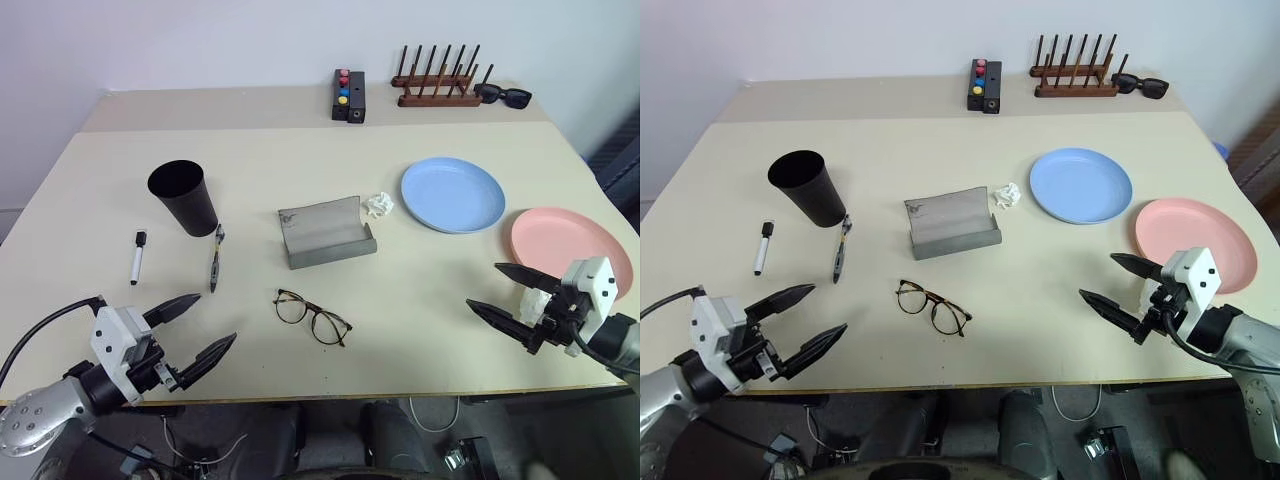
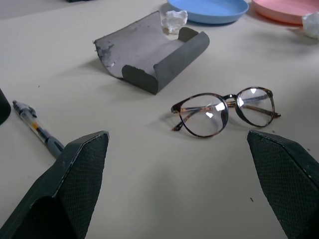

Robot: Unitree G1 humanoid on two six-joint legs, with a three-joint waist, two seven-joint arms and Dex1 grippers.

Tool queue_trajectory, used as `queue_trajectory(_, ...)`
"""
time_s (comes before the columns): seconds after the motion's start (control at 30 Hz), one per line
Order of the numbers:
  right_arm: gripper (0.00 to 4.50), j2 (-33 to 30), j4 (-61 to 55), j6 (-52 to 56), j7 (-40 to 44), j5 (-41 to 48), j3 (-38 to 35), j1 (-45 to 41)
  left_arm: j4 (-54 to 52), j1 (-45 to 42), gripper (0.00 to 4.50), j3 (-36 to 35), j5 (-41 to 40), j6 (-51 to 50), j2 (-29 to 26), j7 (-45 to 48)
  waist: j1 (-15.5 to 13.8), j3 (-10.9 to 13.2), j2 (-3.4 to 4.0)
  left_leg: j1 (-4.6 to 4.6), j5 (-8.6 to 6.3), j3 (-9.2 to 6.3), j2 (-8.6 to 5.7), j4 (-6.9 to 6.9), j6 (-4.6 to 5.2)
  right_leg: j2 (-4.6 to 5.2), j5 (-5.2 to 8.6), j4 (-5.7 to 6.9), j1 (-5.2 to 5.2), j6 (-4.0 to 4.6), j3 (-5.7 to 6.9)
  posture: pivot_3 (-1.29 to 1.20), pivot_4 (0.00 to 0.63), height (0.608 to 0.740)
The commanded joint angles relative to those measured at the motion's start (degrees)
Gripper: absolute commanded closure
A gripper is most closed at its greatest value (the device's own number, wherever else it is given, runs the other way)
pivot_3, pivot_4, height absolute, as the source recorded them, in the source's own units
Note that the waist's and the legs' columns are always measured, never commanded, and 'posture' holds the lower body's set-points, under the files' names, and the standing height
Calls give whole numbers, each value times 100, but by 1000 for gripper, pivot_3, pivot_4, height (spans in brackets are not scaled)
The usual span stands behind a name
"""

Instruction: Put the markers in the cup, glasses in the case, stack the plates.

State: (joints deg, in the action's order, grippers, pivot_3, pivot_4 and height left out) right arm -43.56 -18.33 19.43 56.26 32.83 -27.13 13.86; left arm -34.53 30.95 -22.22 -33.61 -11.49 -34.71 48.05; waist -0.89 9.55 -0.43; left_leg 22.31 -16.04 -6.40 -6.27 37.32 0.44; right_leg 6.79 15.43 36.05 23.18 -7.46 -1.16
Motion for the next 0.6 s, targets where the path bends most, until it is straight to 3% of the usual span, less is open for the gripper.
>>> queue_trajectory(0.03, 83, -40, -109, -24, 47, 85, -16, -50, 29, 74, 0, -58, 84, 252, 53, 114, 3, 0, 0, 0, 0, 0, 0, 0, 0, 0, 0, 0, 0, 0, 0, 0, 150, 740)
queue_trajectory(0.6, 83, 5, 188, -226, 157, -24, 21, -172, 689, 55, 0, 80, 296, 917, 270, 500, 4, 0, 0, 0, 0, 0, 0, -1, 0, 0, 0, -1, 1, 0, 0, 0, 150, 740)
